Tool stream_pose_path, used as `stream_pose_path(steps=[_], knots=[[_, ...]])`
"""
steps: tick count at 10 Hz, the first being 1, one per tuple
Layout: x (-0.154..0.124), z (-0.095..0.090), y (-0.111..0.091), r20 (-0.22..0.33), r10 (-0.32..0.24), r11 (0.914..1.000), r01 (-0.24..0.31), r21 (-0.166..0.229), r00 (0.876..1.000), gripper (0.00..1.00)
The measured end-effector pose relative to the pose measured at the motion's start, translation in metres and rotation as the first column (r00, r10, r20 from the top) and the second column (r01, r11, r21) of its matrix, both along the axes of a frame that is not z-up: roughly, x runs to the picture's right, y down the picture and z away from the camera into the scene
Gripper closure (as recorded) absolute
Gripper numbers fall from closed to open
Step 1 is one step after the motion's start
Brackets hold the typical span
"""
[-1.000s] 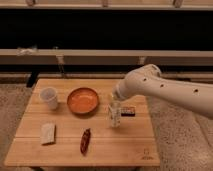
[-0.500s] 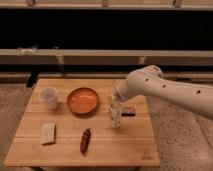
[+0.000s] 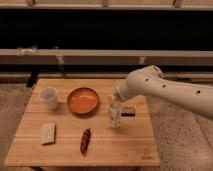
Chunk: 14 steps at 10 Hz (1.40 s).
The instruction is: Stand the bottle upright
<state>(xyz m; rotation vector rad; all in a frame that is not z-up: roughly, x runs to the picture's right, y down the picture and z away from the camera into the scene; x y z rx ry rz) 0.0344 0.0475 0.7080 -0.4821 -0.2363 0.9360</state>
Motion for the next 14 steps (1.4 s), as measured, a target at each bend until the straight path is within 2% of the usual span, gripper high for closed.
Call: stream_pose_path(steps=[1, 3, 5, 10, 12, 14], knots=[[-0.005, -0.003, -0.003, 0.052, -0.004, 0.9992, 0.002, 0.041, 0.999, 1.00], [-0.007, -0.007, -0.007, 0.143, 0.012, 0.9919, -0.030, 0.124, 0.990, 1.00], [-0.012, -0.012, -0.007, 0.207, -0.001, 0.9844, -0.035, 0.173, 0.978, 1.00], [-0.024, -0.018, -0.001, 0.278, -0.082, 0.9785, 0.024, 0.205, 0.957, 1.00], [-0.029, -0.018, 0.003, 0.296, -0.143, 0.9755, 0.084, 0.203, 0.944, 1.00], [-0.032, -0.016, 0.006, 0.303, -0.176, 0.9730, 0.118, 0.198, 0.937, 1.00]])
